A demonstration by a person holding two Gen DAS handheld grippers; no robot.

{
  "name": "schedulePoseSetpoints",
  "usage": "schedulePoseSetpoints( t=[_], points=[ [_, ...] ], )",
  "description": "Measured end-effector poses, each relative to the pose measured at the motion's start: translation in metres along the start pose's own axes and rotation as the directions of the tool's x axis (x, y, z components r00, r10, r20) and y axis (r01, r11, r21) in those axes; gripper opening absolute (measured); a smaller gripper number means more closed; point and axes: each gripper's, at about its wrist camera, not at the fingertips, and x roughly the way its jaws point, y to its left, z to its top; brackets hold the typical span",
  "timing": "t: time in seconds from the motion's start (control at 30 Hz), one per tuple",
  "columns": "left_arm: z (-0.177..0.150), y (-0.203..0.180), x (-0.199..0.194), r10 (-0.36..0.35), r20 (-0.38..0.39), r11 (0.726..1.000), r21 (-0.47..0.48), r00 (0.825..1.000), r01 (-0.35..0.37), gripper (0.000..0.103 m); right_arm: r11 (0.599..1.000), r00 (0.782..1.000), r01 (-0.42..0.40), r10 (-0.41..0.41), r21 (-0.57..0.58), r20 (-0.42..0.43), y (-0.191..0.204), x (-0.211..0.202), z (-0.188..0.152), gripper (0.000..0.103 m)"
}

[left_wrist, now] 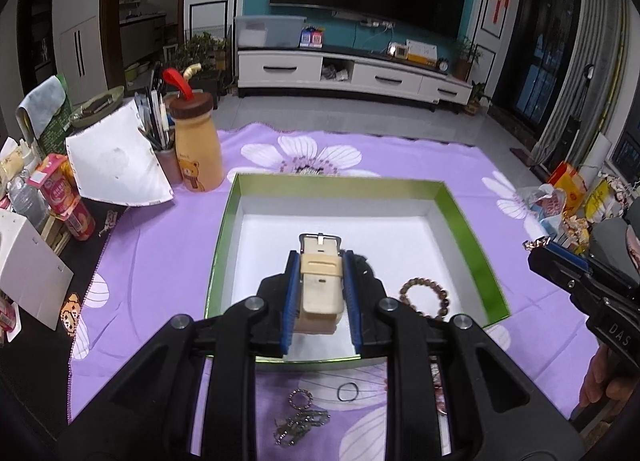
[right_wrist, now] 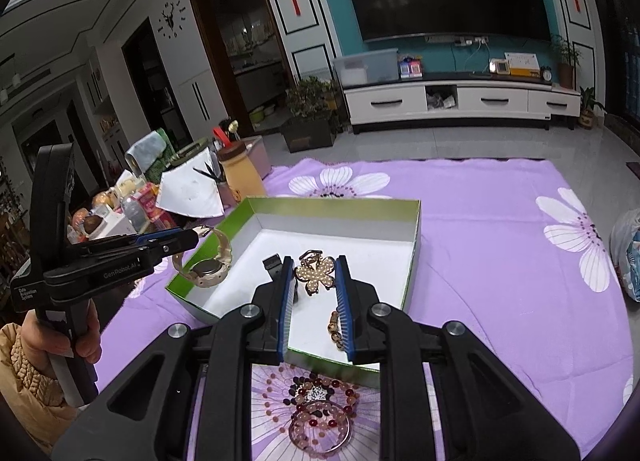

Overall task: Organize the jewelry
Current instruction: 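Carry the cream watch and gold brooch with both tools over the green box, then lower the cream watch and brooch with both tools toward the box floor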

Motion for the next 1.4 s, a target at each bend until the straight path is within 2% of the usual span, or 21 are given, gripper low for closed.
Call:
schedulePoseSetpoints(
  t=[0.5, 0.9, 1.4],
  points=[
    [-0.007, 0.011, 0.048, 0.051, -0.098, 0.999, 0.022, 0.994, -0.049, 0.021, 1.0, 0.995, 0.02, -0.021, -0.011, -0.102, -0.003, 0.058, -0.002, 0.02],
    [-0.011, 0.008, 0.062, 0.094, -0.149, 0.995, 0.054, 0.984, -0.087, 0.021, 0.999, 0.988, 0.043, -0.046, -0.024, -0.148, -0.002, 0.077, -0.006, 0.02],
    [-0.014, 0.007, 0.07, 0.107, -0.171, 0.993, 0.068, 0.98, -0.096, 0.021, 0.998, 0.981, 0.051, -0.056, -0.032, -0.187, -0.001, 0.089, -0.011, 0.02]
  ],
)
